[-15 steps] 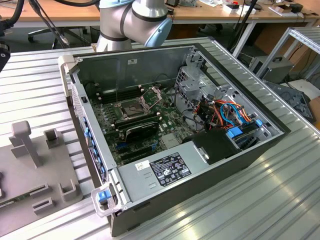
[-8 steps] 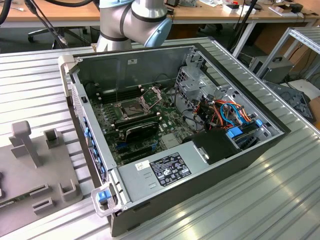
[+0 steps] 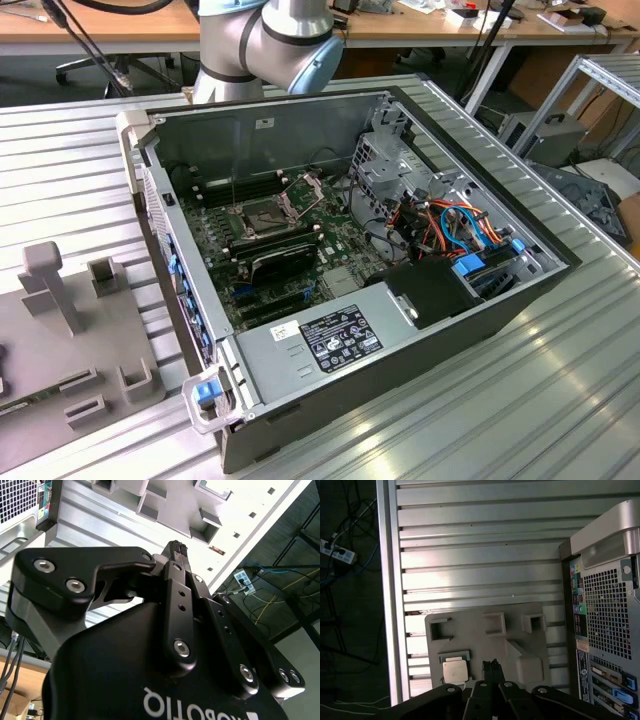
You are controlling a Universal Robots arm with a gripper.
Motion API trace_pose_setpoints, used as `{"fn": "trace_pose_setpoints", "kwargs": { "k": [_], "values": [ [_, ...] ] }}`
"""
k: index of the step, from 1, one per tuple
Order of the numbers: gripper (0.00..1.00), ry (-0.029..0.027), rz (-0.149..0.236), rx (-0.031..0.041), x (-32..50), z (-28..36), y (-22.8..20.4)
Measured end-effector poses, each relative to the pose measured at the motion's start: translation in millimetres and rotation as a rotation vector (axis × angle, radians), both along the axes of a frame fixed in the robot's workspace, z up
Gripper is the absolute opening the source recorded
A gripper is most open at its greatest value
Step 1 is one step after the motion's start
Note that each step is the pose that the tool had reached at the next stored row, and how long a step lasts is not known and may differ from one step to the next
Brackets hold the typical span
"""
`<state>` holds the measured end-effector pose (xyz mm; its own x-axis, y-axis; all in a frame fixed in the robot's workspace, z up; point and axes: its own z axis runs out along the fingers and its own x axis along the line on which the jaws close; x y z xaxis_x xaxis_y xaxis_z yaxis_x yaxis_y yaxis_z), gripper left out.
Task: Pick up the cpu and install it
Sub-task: 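Reach for the cpu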
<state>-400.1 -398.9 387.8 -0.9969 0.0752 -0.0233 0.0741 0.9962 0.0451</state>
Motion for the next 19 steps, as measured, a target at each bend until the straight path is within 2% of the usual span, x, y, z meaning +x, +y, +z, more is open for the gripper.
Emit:
{"fn": "trace_pose_setpoints", "kwargs": {
  "k": [13,19],
  "values": [
    [0.11,0.0000,0.000,0.0000,-13.1,-0.4,0.0],
    [0.11,0.0000,0.000,0.0000,-21.7,-0.7,0.0]
  ]
}}
